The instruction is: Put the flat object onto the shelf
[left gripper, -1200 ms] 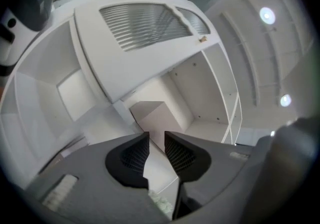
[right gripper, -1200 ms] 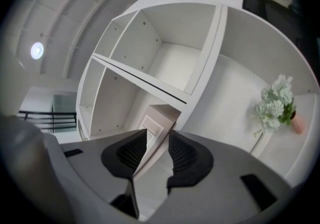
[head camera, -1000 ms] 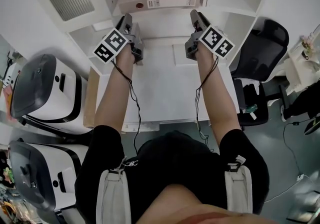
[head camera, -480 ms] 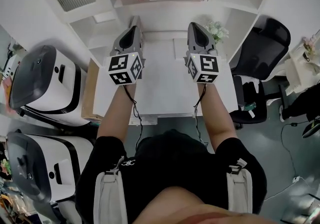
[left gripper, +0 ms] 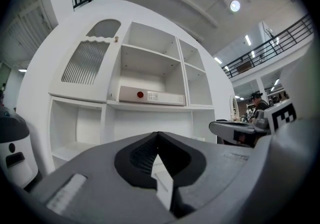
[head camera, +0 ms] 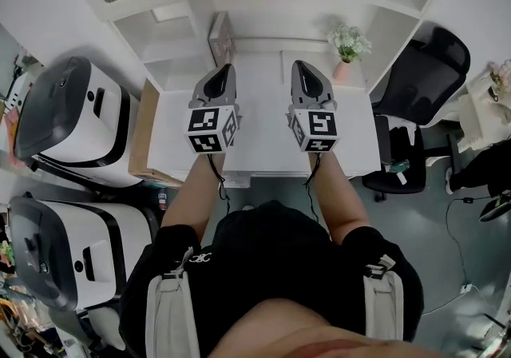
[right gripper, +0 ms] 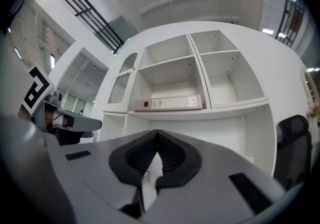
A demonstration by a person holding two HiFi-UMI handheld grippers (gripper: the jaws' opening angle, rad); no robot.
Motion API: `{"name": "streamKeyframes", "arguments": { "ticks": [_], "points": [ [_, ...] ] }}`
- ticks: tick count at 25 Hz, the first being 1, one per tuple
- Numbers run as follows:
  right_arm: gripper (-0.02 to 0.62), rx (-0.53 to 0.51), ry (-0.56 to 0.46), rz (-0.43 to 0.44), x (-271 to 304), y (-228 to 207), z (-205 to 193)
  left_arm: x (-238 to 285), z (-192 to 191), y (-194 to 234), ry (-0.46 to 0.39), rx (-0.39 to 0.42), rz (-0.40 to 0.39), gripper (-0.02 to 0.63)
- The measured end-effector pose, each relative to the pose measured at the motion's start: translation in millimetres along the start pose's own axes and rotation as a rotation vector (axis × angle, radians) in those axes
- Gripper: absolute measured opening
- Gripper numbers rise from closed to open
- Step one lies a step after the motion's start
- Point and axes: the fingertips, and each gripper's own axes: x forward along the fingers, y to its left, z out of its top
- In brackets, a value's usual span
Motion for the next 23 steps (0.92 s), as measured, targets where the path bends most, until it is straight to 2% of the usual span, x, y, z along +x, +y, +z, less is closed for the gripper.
{"name": "streamKeyframes", "arguments": {
  "ticks": [6, 9, 15, 23],
  "points": [
    [0.002, 0.030, 0.005, 0.001, -1, 1, -1, -7, 6, 0, -0.019, -0.045, -0.010, 0.017],
    [0.002, 0.035, 0.010, -0.004, -3, 1, -2, -9, 7, -2, -0.022, -0.034, -0.017, 0.018],
    [0.002, -0.037, 0.004, -0.013, -4, 9, 3, -9, 3, -2, -0.012, -0.028, -0.021, 0.018],
    [0.002, 0.011, 0.019, -0.018, -5, 8, 1, -13, 1, -2, -0.008, -0.019, -0.026, 0.018]
  ]
}}
